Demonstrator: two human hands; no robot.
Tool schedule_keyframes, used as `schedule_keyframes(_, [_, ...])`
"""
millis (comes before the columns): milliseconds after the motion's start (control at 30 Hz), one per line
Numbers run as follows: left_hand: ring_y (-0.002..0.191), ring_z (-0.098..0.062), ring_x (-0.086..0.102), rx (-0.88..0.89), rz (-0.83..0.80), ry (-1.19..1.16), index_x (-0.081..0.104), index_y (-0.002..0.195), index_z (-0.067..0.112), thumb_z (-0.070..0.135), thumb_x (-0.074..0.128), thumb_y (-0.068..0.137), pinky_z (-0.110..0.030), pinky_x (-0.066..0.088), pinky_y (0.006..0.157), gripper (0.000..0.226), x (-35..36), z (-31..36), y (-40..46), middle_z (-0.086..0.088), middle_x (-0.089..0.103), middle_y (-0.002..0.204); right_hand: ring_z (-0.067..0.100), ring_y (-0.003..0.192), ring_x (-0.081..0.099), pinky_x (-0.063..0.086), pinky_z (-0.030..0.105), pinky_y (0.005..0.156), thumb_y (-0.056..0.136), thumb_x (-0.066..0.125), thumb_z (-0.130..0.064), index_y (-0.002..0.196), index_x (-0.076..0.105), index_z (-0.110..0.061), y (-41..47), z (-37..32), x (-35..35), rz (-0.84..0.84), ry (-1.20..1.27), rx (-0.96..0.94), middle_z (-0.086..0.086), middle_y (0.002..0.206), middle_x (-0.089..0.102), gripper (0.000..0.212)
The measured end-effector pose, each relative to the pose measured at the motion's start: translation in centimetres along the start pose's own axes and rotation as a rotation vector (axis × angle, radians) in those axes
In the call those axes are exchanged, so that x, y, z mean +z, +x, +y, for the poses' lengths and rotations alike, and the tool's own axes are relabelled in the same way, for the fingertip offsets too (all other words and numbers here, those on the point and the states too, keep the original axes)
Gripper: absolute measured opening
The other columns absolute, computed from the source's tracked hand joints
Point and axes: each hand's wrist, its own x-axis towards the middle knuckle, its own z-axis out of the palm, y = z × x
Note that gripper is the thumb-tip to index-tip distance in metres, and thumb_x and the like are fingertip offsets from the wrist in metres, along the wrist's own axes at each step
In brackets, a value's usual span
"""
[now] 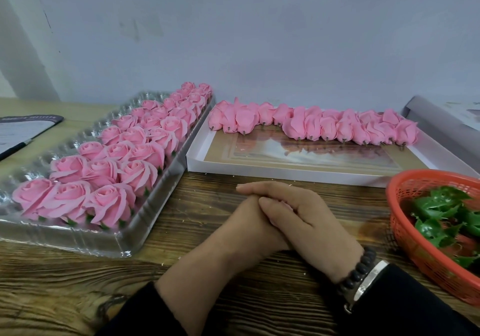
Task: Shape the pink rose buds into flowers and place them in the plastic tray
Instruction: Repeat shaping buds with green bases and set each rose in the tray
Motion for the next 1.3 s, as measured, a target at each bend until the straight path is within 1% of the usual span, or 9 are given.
schedule_keyframes(67, [0.072,0.015,0.048,-0.033,0.028,-0.011,0.061,0.103,0.004,0.007,0.052,0.089,0.003,0.036,0.066,0.016,-0.1,-0.1,-0.1,0.019,0.05,0.081,-0.008,0.103,0.057,0.041,0.012,0.09,0.082,0.045,-0.038,0.107,0.065,-0.041,-0.1,0.1,-0.1,0.006,0.004,-0.009,-0.024,0.104,0.067,0.031])
schedule_keyframes(200, [0.088,0.001,0.058,-0.044,0.057,0.062,0.064,0.101,0.012,0.011,0.053,0.09,-0.008,0.041,0.07,0.016,-0.3,0.2,0.1,0.005,0.065,0.094,-0.008,0.104,0.058,0.043,0.01,0.088,0.075,0.045,-0.054,0.114,0.06,-0.038,-0.1,0.4,0.1,0.086,0.078,-0.032,-0.02,0.108,0.067,0.044])
schedule_keyframes(333, [0.064,0.003,0.058,-0.153,0.236,-0.065,0.057,0.065,0.033,0.015,0.063,0.079,-0.006,0.04,0.056,0.024,-0.5,-0.1,-0.1,0.013,0.061,0.065,-0.004,0.102,0.061,0.044,0.011,0.085,0.077,0.044,-0.053,0.11,0.062,-0.031,0.2,0.5,0.4,0.178,0.208,-0.055,-0.013,0.107,0.068,0.044])
schedule_keyframes(467, [0.065,0.0,0.057,-0.159,0.296,0.029,0.052,0.06,0.035,0.02,0.059,0.082,-0.006,0.04,0.057,0.028,0.0,-0.4,-0.1,0.014,0.059,0.064,-0.001,0.101,0.061,0.047,0.016,0.087,0.078,0.038,-0.054,0.105,0.064,-0.033,0.4,0.4,0.7,0.223,0.186,-0.036,-0.013,0.104,0.069,0.043])
schedule_keyframes(700, [0.078,-0.01,0.062,-0.138,0.287,0.117,0.064,0.075,0.021,0.014,0.055,0.086,-0.021,0.048,0.069,0.016,0.4,-0.1,0.2,0.011,0.065,0.075,-0.002,0.093,0.062,0.045,0.013,0.082,0.085,0.045,-0.035,0.1,0.069,-0.025,0.4,0.5,0.9,0.229,0.14,0.002,-0.011,0.095,0.071,0.03])
schedule_keyframes(800, [0.08,-0.006,0.06,-0.181,0.181,-0.025,0.06,0.07,0.024,0.014,0.058,0.085,-0.013,0.045,0.068,0.018,0.4,0.1,0.1,0.014,0.061,0.073,-0.003,0.095,0.061,0.042,0.011,0.084,0.082,0.044,-0.027,0.1,0.068,-0.028,0.5,0.4,0.8,0.206,0.113,0.014,-0.015,0.095,0.069,0.03])
schedule_keyframes(1000, [0.048,0.003,0.047,-0.245,-0.01,-0.139,0.051,0.064,0.017,0.0,0.054,0.085,0.0,0.032,0.046,0.028,-0.6,0.3,0.1,0.014,0.051,0.047,-0.006,0.099,0.058,0.04,0.008,0.086,0.08,0.042,-0.023,0.104,0.066,-0.034,0.5,0.1,0.4,0.026,0.074,0.02,-0.015,0.101,0.069,0.036])
schedule_keyframes(1133, [0.091,-0.008,0.05,-0.17,0.002,-0.111,0.056,0.111,-0.005,-0.001,0.052,0.088,0.004,0.033,0.06,0.024,-0.9,0.4,-0.1,-0.014,0.063,0.102,-0.006,0.101,0.058,0.041,0.01,0.089,0.082,0.045,-0.024,0.109,0.065,-0.034,0.1,0.1,0.3,0.006,0.07,-0.004,-0.015,0.104,0.069,0.035])
schedule_keyframes(1300, [0.065,-0.007,0.06,-0.158,0.14,-0.339,0.067,0.079,0.008,0.0,0.062,0.08,-0.018,0.049,0.065,0.01,-0.8,0.1,-0.4,-0.007,0.068,0.071,-0.003,0.101,0.061,0.048,0.015,0.086,0.082,0.052,-0.034,0.116,0.058,-0.03,-0.3,0.2,0.0,0.158,0.212,-0.026,-0.012,0.109,0.067,0.035])
